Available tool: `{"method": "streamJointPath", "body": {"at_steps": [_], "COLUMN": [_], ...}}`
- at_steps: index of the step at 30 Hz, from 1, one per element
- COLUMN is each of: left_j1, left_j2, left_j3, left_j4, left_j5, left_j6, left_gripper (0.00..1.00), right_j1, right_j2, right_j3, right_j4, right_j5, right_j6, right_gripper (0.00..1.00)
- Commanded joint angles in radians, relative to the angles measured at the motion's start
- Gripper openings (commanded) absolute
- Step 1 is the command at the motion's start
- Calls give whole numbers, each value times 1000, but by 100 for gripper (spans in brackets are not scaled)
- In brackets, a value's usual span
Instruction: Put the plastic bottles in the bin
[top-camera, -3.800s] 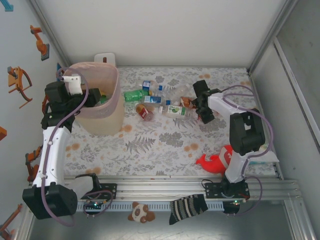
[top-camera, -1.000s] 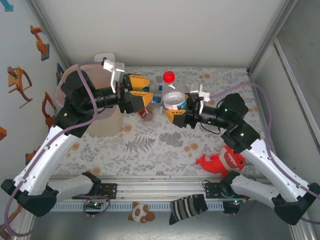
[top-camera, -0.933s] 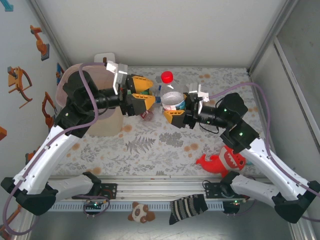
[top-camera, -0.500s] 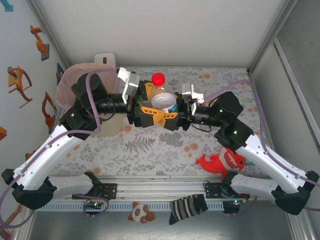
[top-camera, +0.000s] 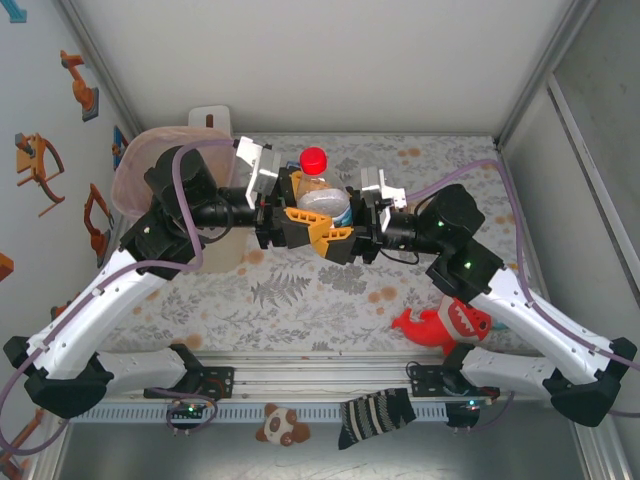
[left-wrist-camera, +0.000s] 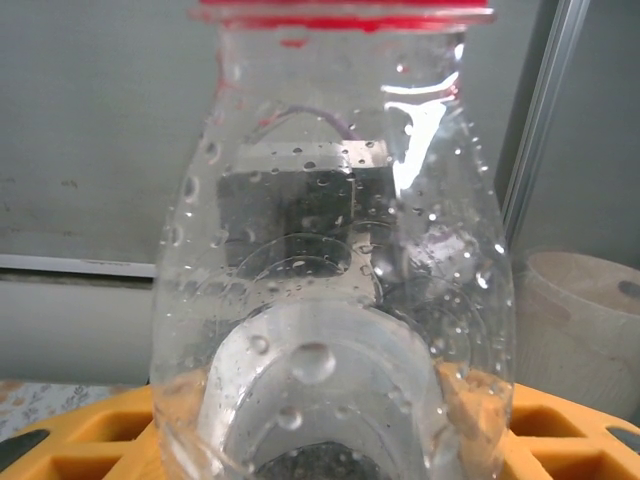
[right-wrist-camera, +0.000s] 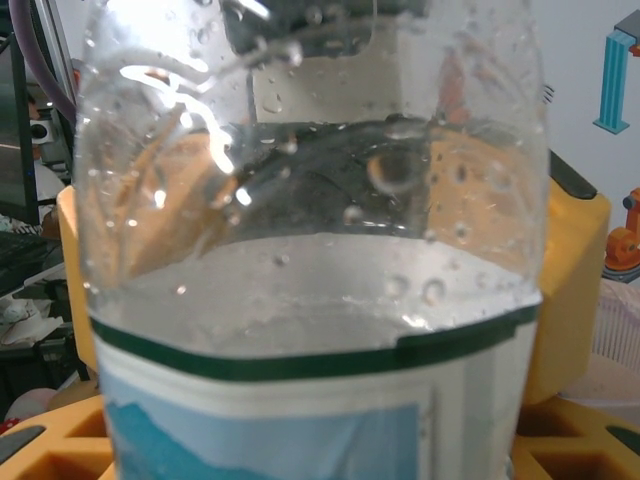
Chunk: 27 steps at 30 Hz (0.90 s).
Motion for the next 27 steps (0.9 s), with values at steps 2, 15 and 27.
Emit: {"method": "streamJointPath", "body": {"at_steps": [2, 15, 27], "left_j1": [-9, -7, 56], "left_j2": [-22, -70, -60], "left_j3": [1, 27, 211], "left_j4": [20, -129, -504], "left_j5": [24, -94, -590], "left_j6": [23, 118, 212], "left_gripper": [51, 52, 52], "right_j1": [10, 11, 11], "right_j2": [2, -66, -167], "right_j3": [26, -30, -69], "right_j4": [38, -62, -224], "right_j5": [5, 79, 196], "right_j6": [5, -9, -54], "right_gripper": [45, 75, 75]}}
